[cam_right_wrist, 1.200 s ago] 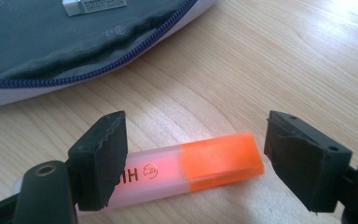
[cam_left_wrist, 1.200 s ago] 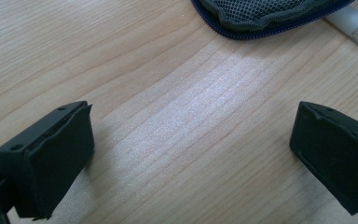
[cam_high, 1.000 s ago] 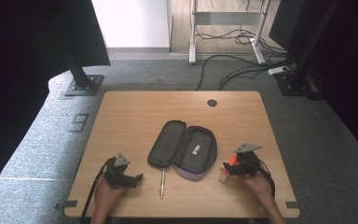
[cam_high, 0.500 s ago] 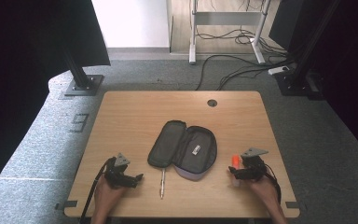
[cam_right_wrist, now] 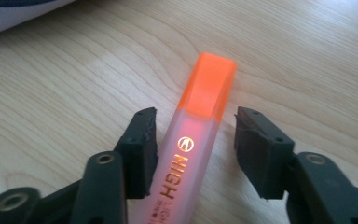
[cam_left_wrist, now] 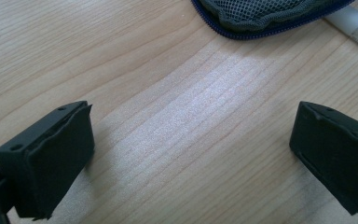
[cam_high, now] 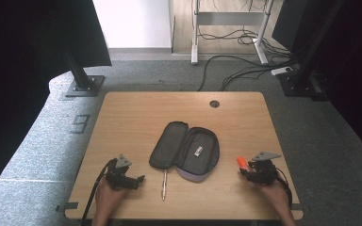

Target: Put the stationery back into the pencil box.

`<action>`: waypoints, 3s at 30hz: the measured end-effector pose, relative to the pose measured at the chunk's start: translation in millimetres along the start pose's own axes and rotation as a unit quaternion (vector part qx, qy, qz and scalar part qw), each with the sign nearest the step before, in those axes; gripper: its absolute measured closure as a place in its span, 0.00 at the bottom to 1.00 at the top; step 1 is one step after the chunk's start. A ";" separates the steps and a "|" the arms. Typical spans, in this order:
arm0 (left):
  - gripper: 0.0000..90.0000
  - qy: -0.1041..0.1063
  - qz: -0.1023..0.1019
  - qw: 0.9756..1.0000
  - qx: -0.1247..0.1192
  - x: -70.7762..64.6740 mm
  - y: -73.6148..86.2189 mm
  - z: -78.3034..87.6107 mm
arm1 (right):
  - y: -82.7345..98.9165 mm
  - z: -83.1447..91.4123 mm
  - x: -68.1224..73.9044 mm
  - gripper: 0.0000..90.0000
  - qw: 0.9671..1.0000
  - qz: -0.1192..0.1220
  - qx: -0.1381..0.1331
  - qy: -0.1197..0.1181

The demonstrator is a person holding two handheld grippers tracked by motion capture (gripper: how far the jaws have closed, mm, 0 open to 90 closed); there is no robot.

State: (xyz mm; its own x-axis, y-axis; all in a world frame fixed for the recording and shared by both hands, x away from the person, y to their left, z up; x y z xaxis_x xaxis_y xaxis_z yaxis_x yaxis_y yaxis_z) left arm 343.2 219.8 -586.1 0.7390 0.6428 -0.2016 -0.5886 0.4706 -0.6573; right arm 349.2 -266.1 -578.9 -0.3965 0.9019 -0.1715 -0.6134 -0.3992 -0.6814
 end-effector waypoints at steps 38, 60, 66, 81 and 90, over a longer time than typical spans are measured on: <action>0.00 0.000 0.000 1.000 0.000 0.0 0.0 0.0 | -34.2 21.8 -5.1 0.73 0.999 -0.007 -0.032 -0.004; 0.00 0.000 0.000 1.000 0.000 0.0 0.0 0.0 | -77.7 33.2 5.6 0.73 0.998 0.020 -0.058 -0.011; 0.00 0.000 0.000 1.000 0.000 0.1 0.0 0.0 | -89.7 32.0 11.5 0.73 0.997 0.029 -0.063 -0.015; 0.00 0.000 0.000 1.000 0.000 -0.1 0.0 0.0 | -116.4 20.9 32.5 0.73 0.996 0.054 -0.070 -0.024; 0.00 0.000 0.000 1.000 0.000 0.1 0.0 0.1 | -131.7 11.4 46.9 0.73 0.995 0.065 -0.072 -0.032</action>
State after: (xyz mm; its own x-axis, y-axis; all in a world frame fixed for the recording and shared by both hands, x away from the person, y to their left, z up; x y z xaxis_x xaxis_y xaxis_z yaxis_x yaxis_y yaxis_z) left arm 343.2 219.8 -586.1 0.7391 0.6428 -0.2014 -0.5886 0.4711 -0.6569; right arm 403.6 -173.2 -489.1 -0.5110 0.8302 -0.2230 -0.4516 -0.4800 -0.7521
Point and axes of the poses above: each handheld gripper's, and its own axes: z roughly backward along the jaws, y roughly out of its underside, x roughly to its left, the point moved 5 cm from there along -z, roughly forward along the jaws, and after that the axes turned 15 degrees about y, right-handed, at the moved point
